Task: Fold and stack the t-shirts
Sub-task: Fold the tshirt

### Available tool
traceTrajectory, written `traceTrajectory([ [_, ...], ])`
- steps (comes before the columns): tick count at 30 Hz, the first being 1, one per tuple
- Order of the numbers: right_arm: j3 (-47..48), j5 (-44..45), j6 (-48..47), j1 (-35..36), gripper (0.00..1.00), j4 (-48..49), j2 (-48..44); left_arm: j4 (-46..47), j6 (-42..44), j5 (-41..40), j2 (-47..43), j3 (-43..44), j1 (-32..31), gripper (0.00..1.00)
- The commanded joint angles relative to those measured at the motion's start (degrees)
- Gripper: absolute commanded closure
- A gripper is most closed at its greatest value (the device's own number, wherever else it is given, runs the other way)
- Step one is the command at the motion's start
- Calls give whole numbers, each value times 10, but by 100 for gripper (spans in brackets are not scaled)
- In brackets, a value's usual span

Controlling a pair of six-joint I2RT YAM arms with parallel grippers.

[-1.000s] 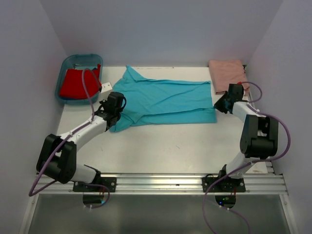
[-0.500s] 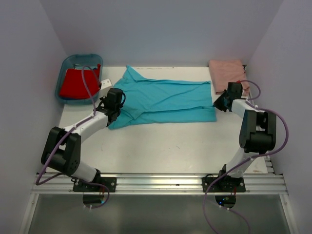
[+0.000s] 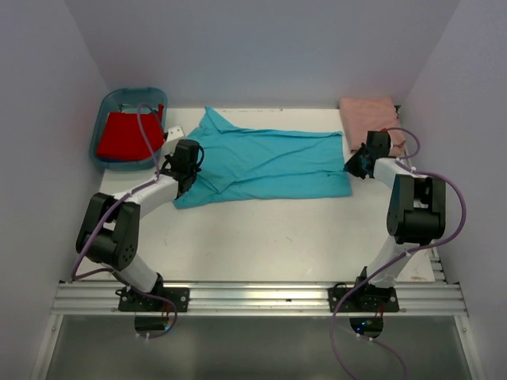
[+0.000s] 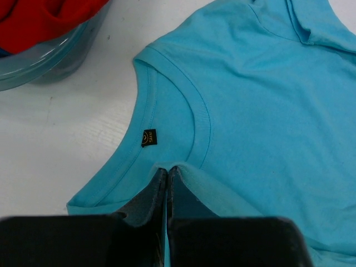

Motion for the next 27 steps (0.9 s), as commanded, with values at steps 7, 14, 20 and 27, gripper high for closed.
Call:
traceTrajectory([
  [7, 23, 18, -11, 4, 100, 21, 2, 55, 15, 26, 41, 42, 21, 100],
  [14, 26, 21, -14, 5, 100, 14, 5, 57, 14, 25, 45, 44, 25, 100],
  [20, 10, 16, -18, 14, 20, 58, -20, 111, 17, 33, -13, 1, 27, 9],
  [27, -89, 21, -41, 40, 1, 186, -139, 204, 30, 116, -115, -71, 27, 0],
])
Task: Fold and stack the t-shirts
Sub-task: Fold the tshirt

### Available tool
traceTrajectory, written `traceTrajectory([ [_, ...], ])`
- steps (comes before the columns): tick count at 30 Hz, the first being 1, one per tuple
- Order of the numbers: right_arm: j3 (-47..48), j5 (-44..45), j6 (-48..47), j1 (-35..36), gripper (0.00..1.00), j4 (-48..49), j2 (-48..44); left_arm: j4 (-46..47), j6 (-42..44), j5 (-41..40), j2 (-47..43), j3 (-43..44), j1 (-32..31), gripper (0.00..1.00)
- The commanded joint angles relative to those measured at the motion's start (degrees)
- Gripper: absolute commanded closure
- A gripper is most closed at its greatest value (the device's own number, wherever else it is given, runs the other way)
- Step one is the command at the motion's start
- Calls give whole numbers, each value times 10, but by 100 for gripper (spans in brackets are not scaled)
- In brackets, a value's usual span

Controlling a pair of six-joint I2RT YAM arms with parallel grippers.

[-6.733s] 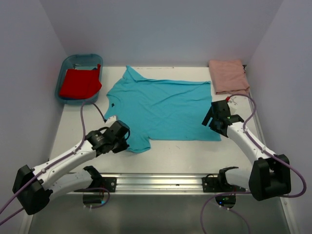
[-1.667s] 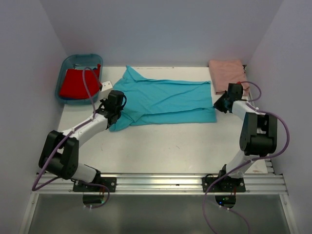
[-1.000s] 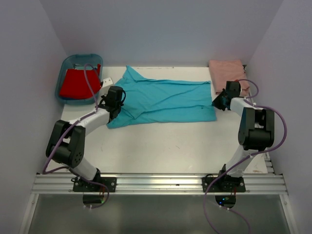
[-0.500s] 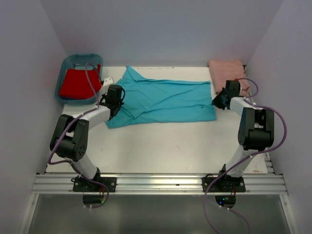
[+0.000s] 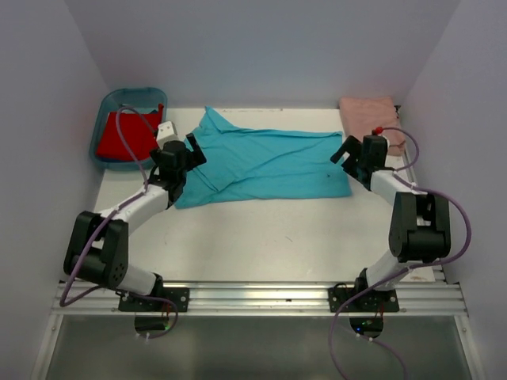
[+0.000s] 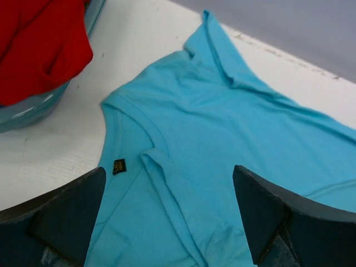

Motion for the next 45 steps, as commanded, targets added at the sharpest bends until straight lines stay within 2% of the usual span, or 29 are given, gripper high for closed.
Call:
traceTrajectory([
  [1, 3, 6, -19, 8, 2, 78, -64, 85, 8, 58, -58, -17, 4, 0],
  [3, 1, -3, -23, 12, 9, 58, -84, 58, -11, 96, -69, -15, 3, 4],
  [4, -2, -6, -23, 14, 19, 53, -91, 30, -16, 111, -68, -14, 3, 12],
  [5, -9, -13, -22, 18, 38, 46, -94, 14, -27, 143, -65, -11, 3, 19],
  [6, -11, -22, -19, 19, 99, 42, -102, 4, -32, 160, -63, -16, 3, 30],
  [7, -12, -19, -12, 19, 100, 18, -105, -2, -36, 179, -62, -22, 3, 58],
  [8, -19, -18, -7, 37, 100, 17, -107, 0, -45, 213, -62, -30, 3, 72],
  [10, -27, -24, -2, 46, 100, 16, -104, 28, -51, 250, -62, -59, 3, 95],
  [12, -24, -37, 9, 54, 100, 6, -90, 54, -57, 294, -61, -86, 3, 100],
  [16, -16, -100, 29, 61, 100, 5, -24, 126, -77, 356, -47, -112, 3, 100],
  [20, -33, -95, 29, 84, 100, 10, -13, 162, -112, 398, -14, -118, 4, 100],
  [26, -55, -88, 21, 92, 100, 13, -1, 132, -160, 374, 35, -105, 4, 100],
  [32, -58, -83, 16, 94, 100, 15, 8, 47, -174, 325, 53, -82, 2, 100],
  [39, -53, -78, 14, 99, 100, 15, 22, 23, -184, 294, 34, -89, 1, 65],
  [42, -51, -76, 12, 100, 100, 14, 25, 19, -190, 292, 30, -90, 0, 56],
  [45, -50, -72, 11, 101, 100, 13, 24, 18, -191, 288, 31, -89, -1, 55],
])
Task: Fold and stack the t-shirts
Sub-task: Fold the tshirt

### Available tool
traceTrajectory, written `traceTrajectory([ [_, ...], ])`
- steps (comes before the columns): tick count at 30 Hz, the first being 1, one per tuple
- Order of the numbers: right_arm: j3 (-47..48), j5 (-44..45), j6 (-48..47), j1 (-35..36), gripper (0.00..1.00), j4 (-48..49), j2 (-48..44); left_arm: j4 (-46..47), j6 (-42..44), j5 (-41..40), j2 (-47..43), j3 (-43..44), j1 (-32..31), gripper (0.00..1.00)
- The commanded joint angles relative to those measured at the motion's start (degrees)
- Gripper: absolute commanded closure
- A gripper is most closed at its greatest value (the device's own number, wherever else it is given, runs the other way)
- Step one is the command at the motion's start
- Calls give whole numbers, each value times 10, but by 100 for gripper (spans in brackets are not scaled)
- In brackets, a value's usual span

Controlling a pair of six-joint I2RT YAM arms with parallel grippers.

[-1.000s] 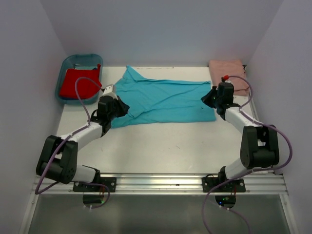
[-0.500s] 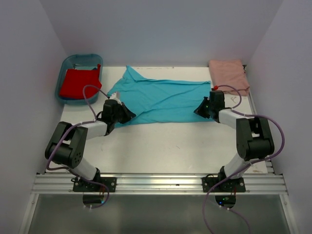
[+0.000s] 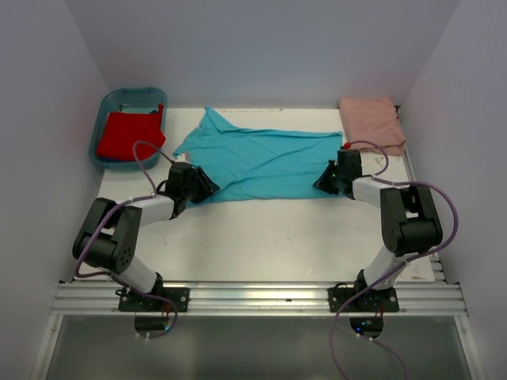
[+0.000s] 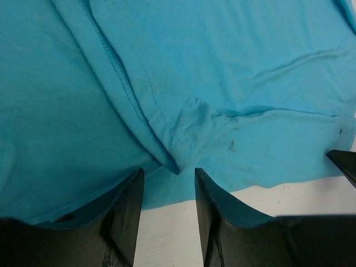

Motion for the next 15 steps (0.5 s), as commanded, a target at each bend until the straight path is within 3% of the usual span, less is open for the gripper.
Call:
traceTrajectory([
  [1, 7, 4, -8, 3, 100, 6, -2, -3, -11, -19, -11, 16, -1, 54],
  [15, 7, 8, -16, 2, 100, 8, 0, 88, -27, 8, 29, 19, -1, 55],
])
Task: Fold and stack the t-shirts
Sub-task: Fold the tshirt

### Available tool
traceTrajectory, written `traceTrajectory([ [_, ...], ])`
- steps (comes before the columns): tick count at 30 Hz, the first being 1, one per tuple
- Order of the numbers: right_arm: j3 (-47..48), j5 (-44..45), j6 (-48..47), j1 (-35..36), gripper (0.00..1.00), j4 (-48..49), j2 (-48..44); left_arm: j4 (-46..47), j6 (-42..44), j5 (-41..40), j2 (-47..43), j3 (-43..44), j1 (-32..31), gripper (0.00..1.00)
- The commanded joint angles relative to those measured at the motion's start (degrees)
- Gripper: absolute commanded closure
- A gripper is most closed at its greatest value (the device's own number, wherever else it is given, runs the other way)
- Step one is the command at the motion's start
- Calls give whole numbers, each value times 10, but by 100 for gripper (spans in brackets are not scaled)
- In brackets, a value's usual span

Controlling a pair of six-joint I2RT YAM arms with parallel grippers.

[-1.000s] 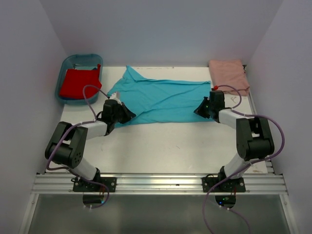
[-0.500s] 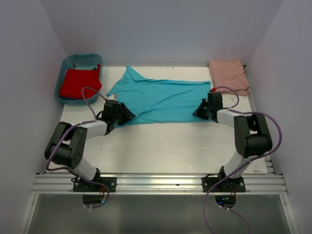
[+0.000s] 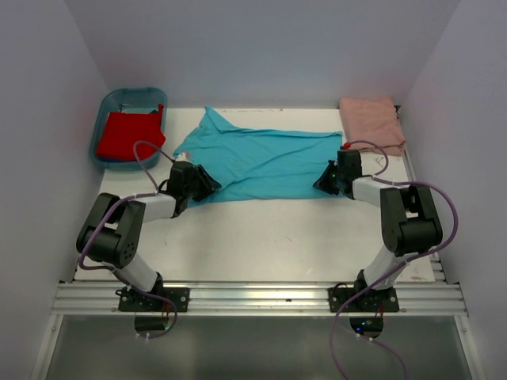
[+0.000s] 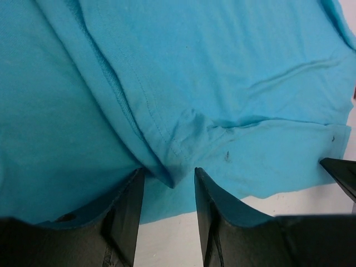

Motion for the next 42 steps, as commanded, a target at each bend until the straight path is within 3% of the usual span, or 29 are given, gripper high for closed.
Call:
traceTrajectory([
  [1, 7, 7, -12, 2, 100, 8, -1, 63, -15, 12, 2, 12, -1, 55],
  [7, 7, 8, -12, 2, 100, 9, 4, 76, -19, 24, 4, 8, -1, 56],
  [23, 8, 12, -13, 2, 100, 7, 7, -9, -27, 16, 13, 28, -1, 62],
  [42, 6, 15, -13, 2, 100, 5, 7, -2, -46, 31, 26, 39, -1, 59],
])
